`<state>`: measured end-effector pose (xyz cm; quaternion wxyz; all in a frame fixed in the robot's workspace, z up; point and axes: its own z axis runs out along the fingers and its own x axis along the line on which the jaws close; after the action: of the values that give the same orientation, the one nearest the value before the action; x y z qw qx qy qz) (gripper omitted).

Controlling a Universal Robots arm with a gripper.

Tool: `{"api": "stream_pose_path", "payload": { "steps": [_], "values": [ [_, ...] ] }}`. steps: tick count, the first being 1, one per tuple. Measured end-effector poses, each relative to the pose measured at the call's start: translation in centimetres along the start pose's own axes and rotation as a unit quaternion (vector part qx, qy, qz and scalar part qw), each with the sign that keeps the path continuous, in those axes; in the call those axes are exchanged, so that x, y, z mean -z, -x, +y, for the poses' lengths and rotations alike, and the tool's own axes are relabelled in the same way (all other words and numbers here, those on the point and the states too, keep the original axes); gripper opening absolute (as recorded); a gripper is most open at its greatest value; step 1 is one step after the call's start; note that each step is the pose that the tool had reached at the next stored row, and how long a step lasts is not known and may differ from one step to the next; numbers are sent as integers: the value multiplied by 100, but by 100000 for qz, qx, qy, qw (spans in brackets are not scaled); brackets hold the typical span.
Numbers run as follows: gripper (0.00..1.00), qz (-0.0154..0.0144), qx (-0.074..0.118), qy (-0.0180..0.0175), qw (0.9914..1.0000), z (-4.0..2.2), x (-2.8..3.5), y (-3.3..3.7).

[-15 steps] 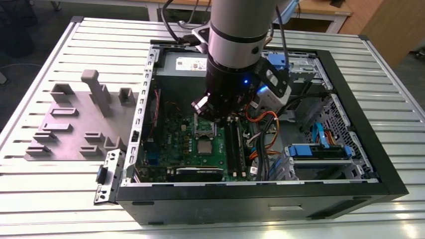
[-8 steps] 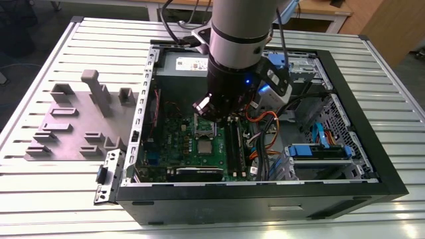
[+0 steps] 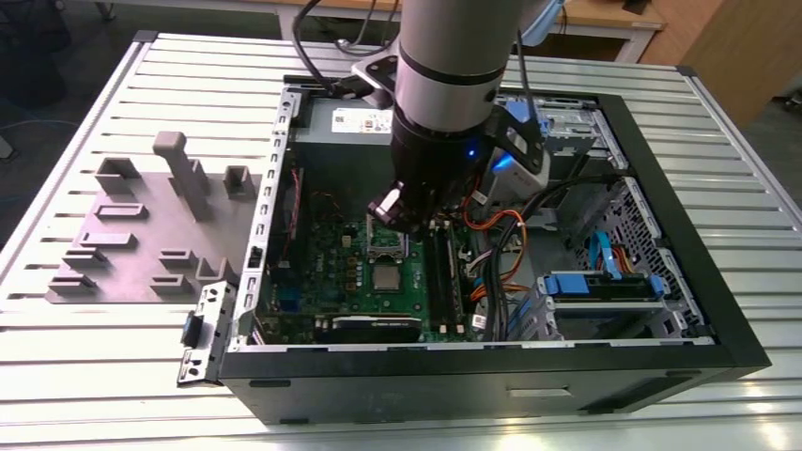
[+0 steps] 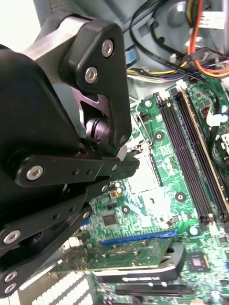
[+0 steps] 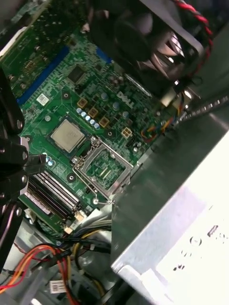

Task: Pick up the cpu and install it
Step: 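Close the cpu cover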

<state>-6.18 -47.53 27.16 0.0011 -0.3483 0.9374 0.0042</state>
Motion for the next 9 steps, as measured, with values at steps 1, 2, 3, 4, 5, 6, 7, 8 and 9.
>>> {"api": "stream_pose_path", "payload": {
  "steps": [1,2,3,4,5,6,7,8,9],
  "values": [
    [11,12,897,3,99996,0,-3,0],
    [11,20,1884,7,99982,0,-5,0],
    [11,25,2714,11,99963,0,-7,0],
    [11,28,3366,17,99943,0,-7,0],
    [11,30,3645,20,99934,0,-7,0],
    [11,23,3714,22,99931,0,-8,0],
    [11,23,3718,24,99931,0,-8,0],
    [11,24,3724,23,99931,3,-8,3],
    [11,24,3725,25,99931,6,-8,6]
  ]
}}
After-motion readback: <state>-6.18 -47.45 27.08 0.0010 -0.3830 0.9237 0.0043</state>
